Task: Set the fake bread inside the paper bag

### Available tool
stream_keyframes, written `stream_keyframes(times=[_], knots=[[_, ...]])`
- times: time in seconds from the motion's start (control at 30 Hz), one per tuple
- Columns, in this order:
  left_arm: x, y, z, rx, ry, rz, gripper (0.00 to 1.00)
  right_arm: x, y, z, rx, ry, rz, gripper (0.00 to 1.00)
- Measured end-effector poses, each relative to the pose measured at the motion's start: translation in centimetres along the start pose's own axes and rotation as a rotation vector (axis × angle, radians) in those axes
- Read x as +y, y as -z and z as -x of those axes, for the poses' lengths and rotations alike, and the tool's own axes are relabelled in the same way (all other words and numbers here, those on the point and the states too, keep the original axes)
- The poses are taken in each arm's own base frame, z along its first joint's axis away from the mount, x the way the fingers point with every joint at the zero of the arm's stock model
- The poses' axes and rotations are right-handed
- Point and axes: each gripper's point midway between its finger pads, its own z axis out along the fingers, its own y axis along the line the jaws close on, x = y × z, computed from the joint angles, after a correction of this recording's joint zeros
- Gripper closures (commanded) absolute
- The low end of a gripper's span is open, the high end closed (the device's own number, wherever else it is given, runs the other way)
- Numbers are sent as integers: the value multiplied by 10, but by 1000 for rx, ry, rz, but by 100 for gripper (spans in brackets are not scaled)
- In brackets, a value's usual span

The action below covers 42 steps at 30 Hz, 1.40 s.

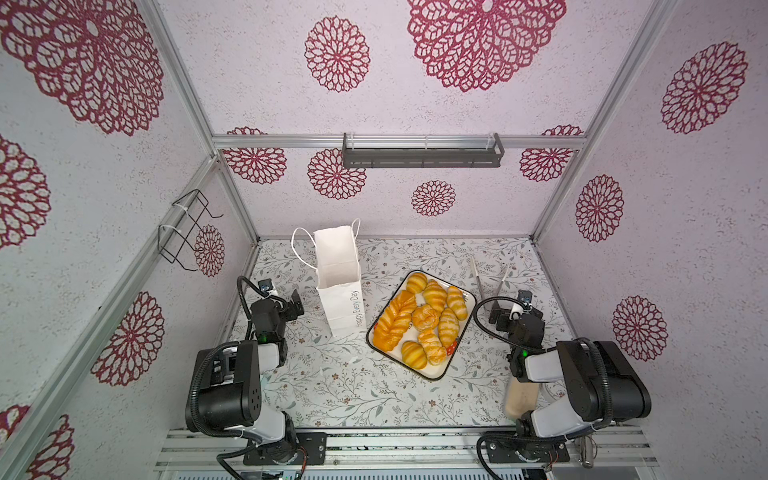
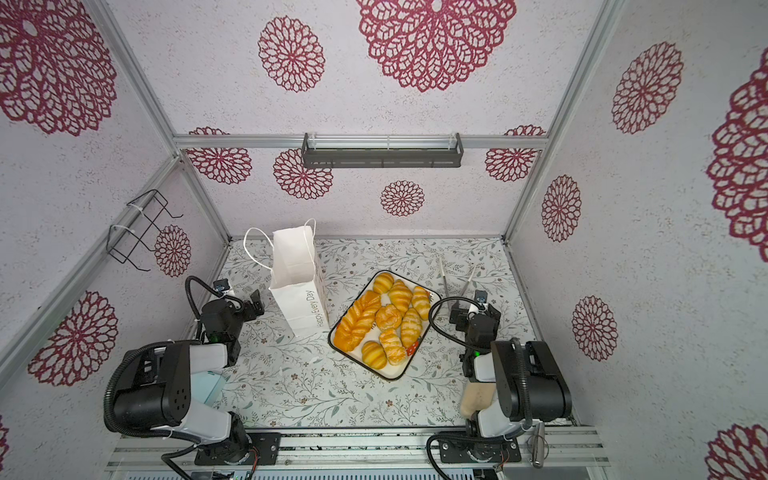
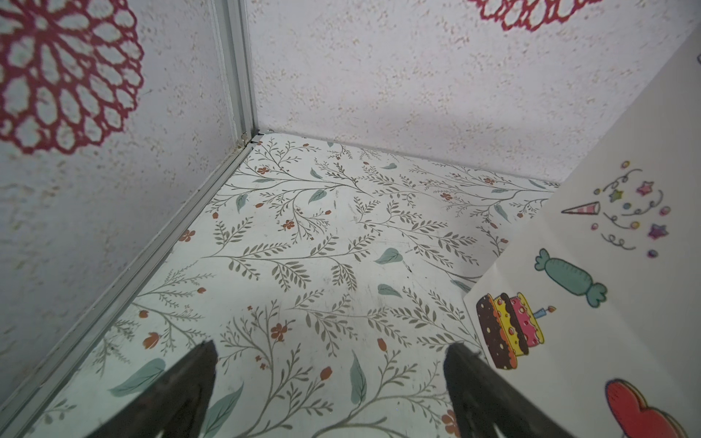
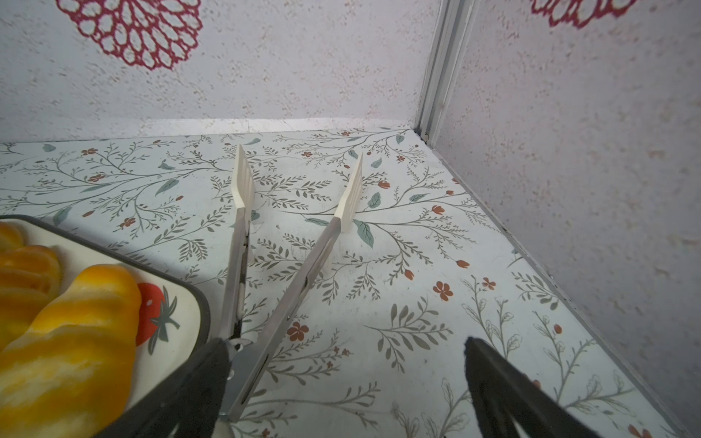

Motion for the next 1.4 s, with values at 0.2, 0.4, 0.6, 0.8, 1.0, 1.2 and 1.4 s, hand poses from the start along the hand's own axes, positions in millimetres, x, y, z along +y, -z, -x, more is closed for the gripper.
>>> stream_keyframes(times=[0.2, 0.4, 0.6, 0.8, 1.0, 1.2, 1.4], knots=[[0, 0, 1, -4, 1, 0, 3, 0, 0, 0, 0, 0, -1, 1], [5, 18, 6, -35, 2, 55, 2, -8, 4, 6, -3, -9, -41, 1], [-4, 60, 63, -162, 58, 141, 3, -31, 3, 48, 11, -96, -186, 1], [19, 96, 104, -188, 264, 281, 3, -48, -13, 98, 124, -230, -339, 1], [4, 126, 141, -145, 379, 201, 3, -46, -14, 116, 248, -326, -378, 1], [-28, 158, 190, -91, 368, 9, 3, -31, 3, 94, 389, -315, -301, 1], [-44, 181, 241, -53, 343, -157, 3, -9, 6, 102, 447, -315, -175, 1]])
